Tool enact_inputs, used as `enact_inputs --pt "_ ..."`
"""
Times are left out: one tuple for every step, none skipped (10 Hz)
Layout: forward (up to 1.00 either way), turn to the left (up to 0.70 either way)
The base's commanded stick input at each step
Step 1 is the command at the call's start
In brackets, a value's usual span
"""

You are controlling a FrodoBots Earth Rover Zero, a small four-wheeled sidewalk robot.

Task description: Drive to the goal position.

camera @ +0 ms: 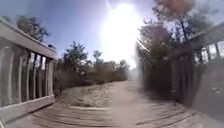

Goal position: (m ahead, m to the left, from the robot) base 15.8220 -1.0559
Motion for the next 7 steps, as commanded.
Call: enact_inputs --pt "0.70 0.00" --pt "0.70 0.00" --pt "0.70 0.00" --pt "0.70 0.00" --pt "0.70 0.00" --pt "0.70 0.06" --pt "0.70 0.13"
